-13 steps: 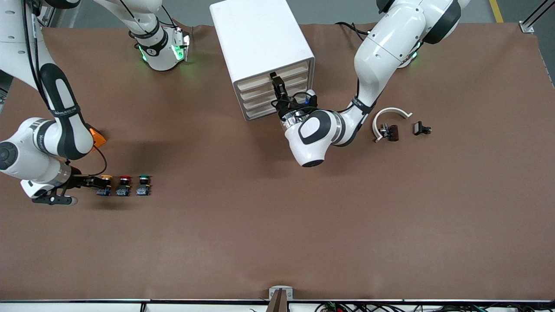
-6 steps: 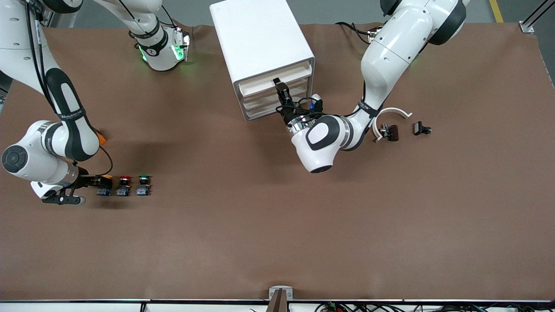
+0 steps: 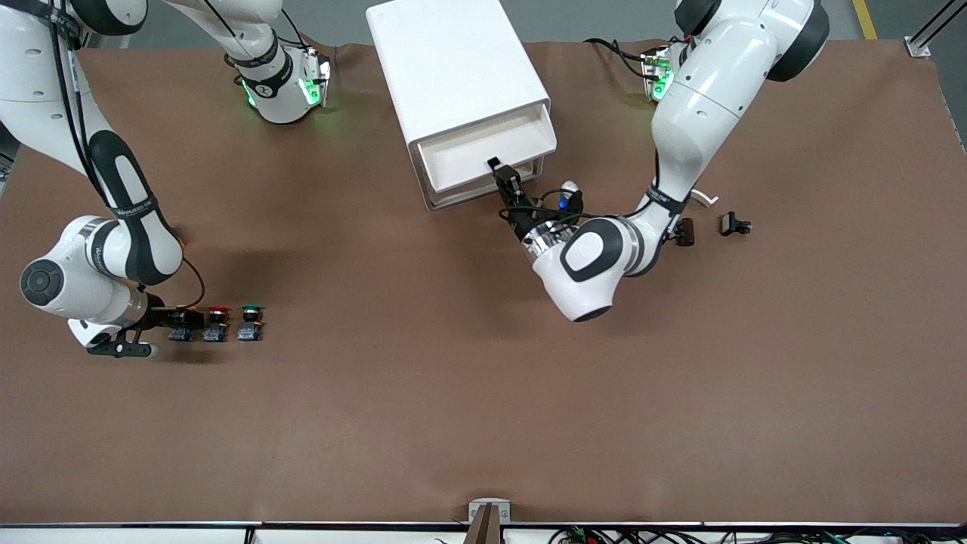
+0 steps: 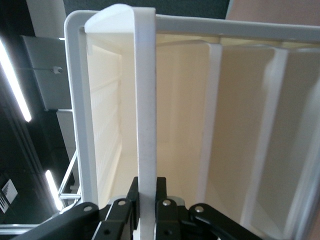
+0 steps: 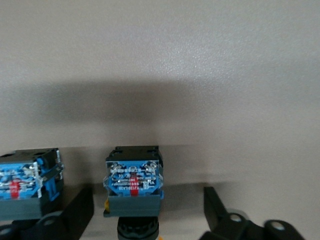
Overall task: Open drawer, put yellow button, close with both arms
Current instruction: 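Pull the drawer open with the left gripper while the right gripper grasps the button, then lift the yellow button with the right gripper while the left gripper withdraws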
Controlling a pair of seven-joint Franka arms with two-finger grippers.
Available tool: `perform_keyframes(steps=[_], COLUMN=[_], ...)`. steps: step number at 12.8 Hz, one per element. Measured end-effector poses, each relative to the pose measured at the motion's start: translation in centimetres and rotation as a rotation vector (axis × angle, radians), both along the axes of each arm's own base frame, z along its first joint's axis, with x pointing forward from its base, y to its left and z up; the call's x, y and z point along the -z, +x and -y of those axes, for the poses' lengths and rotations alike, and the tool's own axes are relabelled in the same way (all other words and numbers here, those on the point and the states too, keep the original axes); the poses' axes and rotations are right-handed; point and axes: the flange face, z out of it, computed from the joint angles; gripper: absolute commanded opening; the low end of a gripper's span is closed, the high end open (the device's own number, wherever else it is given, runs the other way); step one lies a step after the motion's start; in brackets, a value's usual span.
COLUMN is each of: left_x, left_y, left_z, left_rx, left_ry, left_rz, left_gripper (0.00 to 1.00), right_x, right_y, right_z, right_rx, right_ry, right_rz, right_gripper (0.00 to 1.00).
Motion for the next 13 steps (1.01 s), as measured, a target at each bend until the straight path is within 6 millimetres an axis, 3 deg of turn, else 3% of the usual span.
perform_keyframes(steps=[2,4,5,7,8,9,11,13], left_x=[-0.4,-0.5,-0.6,-0.8,-0.9,-0.9,-1.3,-2.2], left_y=[0.9,1.7,1.9,2.2,2.7,3.4,4.9,6.2], left_z=[-0.5,-1.0,-1.2,-1.2,-1.7,-2.4,-3.8,-4.6], left_rx=[-0.013,-0.024,-0.027,-0.032,-0.041,-0.054,-0.079,-0.1], left_ry=[0.003,0.009,0.011,0.009,0.014,0.019,0.024,0.021], left_rz=[0.019,0.033,0.037,0.046,0.053,0.06,0.083,0.113], left_gripper=[0.0,0.03,0.1,0.34,0.6,1.0,1.0,1.0], right_x=[0.0,-0.5,-0.7,-1.9,-3.2,-5.2,-9.7,-15.2], right_y=[0.0,0.3,0.4,1.1,1.9,2.8,4.3,4.8], right_z=[0.0,0.0,-0.1,0.0,0.0,0.0,-1.5,-6.1], right_rx=[0.0,0.002,0.01,0.037,0.042,0.039,0.004,-0.066], right_ry=[0.0,0.002,0.011,0.045,0.059,0.069,0.082,0.086], right_rz=[0.0,0.001,-0.008,-0.054,-0.083,-0.109,-0.146,-0.18], right_gripper=[0.0,0.0,0.0,0.0,0.0,0.0,0.0,0.0])
